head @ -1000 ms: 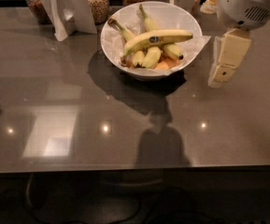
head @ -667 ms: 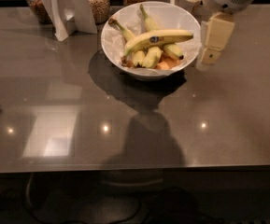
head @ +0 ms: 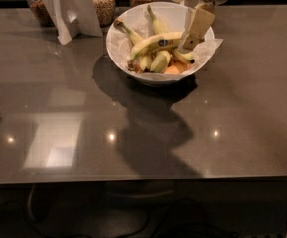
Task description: Pick banana from white bowl
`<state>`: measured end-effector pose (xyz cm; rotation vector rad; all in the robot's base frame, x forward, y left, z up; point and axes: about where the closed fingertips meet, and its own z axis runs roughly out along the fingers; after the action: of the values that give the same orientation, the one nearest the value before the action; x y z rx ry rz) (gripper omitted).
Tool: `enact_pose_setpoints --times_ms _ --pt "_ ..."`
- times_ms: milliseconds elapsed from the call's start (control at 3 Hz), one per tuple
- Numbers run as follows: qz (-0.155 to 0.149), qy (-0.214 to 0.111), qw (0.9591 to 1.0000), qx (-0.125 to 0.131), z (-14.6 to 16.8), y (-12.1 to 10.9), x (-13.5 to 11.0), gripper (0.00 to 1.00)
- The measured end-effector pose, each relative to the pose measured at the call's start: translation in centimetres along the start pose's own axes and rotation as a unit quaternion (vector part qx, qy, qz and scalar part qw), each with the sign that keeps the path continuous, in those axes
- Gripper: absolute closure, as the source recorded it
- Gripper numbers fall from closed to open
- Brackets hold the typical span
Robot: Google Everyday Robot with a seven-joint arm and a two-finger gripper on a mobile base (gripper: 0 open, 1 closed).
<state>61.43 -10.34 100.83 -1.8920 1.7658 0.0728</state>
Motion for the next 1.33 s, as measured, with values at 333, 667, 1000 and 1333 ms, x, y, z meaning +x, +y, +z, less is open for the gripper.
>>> enact_pose_setpoints --times_ms 333,667,1000,1333 --pt "0.012 -0.032 0.9994 0.006 2.1 -1.9 -0.3 0.22" --pt "0.026 -0.046 0.9986 0.007 4.1 -3.0 0.1 0.21" --pt "0.042 -0.047 0.9980 0.011 5.8 -3.8 1.1 0.27" --pt "0.057 -0.038 0.9976 0.009 7.4 -4.2 2.2 0.24"
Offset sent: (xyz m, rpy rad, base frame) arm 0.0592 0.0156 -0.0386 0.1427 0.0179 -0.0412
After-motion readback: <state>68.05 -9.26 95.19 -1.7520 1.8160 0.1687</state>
